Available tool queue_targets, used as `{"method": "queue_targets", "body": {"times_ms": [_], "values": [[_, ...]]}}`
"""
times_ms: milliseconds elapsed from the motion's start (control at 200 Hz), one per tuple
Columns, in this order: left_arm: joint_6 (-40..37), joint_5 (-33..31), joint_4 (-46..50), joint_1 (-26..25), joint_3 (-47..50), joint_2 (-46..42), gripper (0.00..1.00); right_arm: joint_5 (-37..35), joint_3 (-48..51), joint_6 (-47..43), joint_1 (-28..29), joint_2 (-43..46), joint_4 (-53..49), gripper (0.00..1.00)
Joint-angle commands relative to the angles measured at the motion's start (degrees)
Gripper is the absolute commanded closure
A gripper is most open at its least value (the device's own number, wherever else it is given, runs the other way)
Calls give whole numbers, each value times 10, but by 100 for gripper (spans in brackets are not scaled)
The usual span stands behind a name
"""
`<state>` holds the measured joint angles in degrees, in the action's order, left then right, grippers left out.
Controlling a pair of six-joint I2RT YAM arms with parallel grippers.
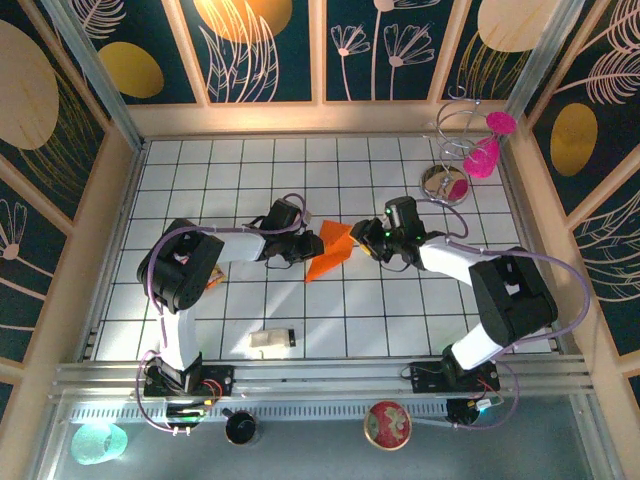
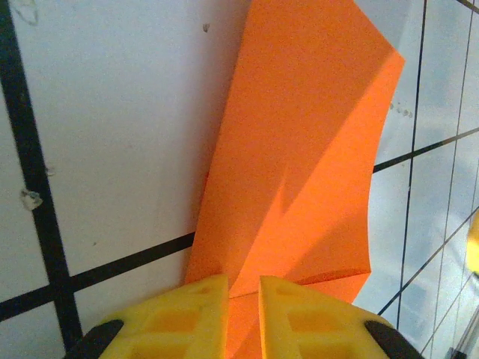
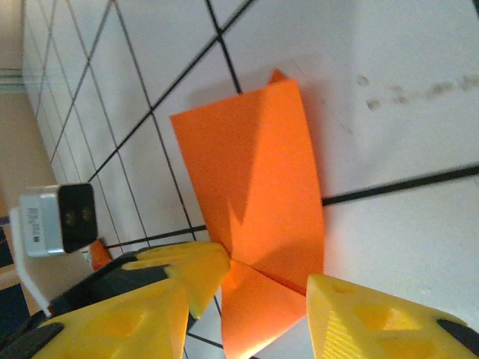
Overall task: Fold a paper plane with a square sheet of paper (pick it up from the middle)
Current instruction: Move the paper to the center of the table, then fold the wing for the fifth time at the center of the table.
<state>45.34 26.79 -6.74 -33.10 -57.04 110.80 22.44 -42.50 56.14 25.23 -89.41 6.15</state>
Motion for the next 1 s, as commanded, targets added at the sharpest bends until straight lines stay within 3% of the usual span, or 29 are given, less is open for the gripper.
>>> {"method": "queue_targets", "body": {"times_ms": [0,531,996], "values": [[17,-3,22,2,-5,14,82,9,9,27,16,-1,-19,54],[28,-22,42,2,-12,22,84,35,-3,43,44,-59,-12,53],[29,-19,42,2,-14,22,84,60,-13,35,46,-88,40,64]]}}
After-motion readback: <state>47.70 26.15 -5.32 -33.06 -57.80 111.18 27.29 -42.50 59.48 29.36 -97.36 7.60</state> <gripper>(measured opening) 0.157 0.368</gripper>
